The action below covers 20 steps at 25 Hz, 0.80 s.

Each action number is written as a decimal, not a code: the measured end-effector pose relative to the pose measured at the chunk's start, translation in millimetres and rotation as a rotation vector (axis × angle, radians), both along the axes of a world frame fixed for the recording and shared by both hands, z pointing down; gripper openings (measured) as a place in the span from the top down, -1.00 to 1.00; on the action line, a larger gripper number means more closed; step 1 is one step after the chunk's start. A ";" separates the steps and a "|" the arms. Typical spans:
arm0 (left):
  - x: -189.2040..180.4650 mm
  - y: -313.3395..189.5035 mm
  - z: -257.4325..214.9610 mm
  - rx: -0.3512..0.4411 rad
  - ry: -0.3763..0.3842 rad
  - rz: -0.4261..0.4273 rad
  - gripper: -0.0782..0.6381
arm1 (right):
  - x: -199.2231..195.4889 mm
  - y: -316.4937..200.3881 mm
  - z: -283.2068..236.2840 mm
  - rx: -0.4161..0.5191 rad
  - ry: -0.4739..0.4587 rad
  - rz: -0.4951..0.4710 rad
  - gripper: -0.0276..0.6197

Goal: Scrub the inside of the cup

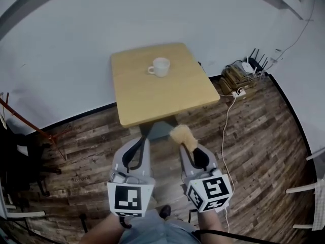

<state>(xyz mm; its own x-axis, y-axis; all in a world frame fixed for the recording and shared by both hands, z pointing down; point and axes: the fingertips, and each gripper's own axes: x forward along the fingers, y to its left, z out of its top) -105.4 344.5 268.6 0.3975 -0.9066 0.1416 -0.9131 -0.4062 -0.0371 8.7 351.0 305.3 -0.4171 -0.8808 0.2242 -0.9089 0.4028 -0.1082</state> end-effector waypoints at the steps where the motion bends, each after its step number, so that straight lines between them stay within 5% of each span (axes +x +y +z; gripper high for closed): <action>1: -0.4 -8.7 -4.1 0.009 0.006 0.005 0.73 | -1.5 -9.0 -5.1 0.010 0.004 0.001 0.67; 9: -9.6 -58.7 -31.4 0.071 0.041 0.059 0.73 | -15.8 -57.8 -44.2 0.094 0.037 0.037 0.67; 20: 4.9 -100.8 -11.8 0.036 0.043 0.148 0.73 | 5.0 -87.5 -39.2 0.074 0.057 0.131 0.67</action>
<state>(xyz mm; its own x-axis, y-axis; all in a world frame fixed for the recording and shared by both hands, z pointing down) -100.5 243.7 256.8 0.5320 -0.8420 0.0895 -0.8445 -0.5353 -0.0162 13.7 263.5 266.1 -0.2856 -0.9419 0.1766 -0.9581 0.2850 -0.0293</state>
